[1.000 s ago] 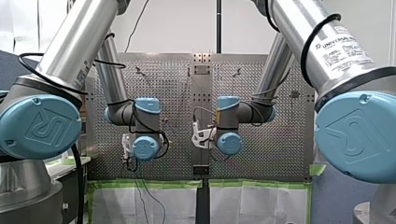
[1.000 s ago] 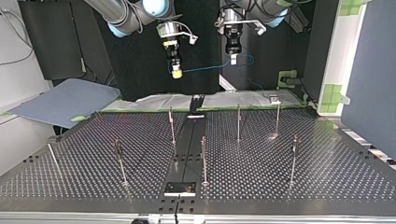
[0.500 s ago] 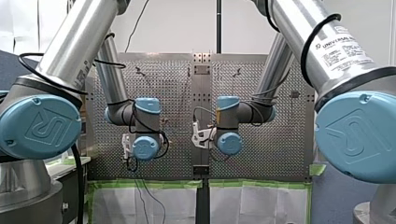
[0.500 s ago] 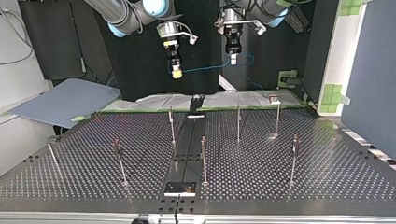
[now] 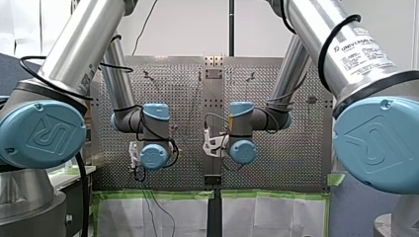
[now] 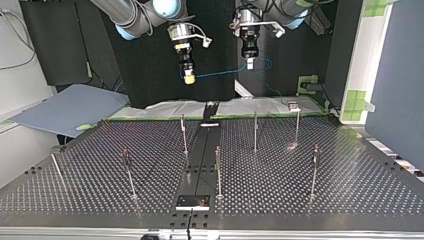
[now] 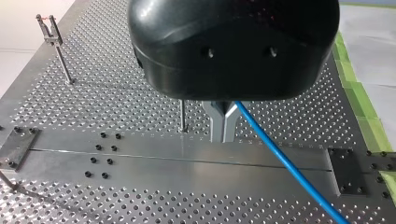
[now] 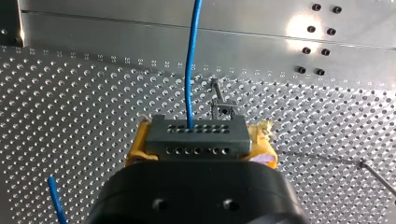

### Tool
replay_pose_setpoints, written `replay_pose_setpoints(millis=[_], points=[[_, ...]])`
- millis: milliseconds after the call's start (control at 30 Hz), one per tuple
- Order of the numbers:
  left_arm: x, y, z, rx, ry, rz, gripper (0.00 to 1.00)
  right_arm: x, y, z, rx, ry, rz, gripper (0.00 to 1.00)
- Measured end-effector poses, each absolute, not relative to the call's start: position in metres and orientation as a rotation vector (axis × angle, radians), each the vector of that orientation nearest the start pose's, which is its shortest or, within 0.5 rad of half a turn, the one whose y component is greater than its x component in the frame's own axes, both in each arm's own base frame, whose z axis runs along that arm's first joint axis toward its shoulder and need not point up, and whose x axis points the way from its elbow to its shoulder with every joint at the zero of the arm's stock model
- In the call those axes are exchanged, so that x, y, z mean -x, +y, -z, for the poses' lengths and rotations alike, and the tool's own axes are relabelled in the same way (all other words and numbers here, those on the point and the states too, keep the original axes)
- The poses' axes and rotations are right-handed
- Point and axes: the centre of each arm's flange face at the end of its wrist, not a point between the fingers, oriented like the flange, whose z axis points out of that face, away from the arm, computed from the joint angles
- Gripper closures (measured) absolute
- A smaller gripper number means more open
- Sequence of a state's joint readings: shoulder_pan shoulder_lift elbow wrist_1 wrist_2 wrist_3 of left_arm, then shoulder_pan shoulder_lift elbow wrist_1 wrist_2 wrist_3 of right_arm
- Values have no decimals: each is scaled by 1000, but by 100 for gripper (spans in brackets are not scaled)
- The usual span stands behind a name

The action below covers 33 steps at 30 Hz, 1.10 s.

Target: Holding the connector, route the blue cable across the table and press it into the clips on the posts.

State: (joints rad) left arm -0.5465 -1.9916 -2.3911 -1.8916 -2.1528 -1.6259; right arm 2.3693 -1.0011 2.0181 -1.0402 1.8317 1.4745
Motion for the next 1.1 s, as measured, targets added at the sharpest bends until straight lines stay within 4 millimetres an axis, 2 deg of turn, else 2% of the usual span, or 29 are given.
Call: replay_pose_setpoints(millis=[833, 1100], points=[[-288, -267, -82, 73, 1560, 15, 100, -458, -295, -89, -1592, -809, -1542, 100], [-287, -266, -84, 57, 1575, -1, 100, -463, -277, -61, -1690, -803, -1490, 100]])
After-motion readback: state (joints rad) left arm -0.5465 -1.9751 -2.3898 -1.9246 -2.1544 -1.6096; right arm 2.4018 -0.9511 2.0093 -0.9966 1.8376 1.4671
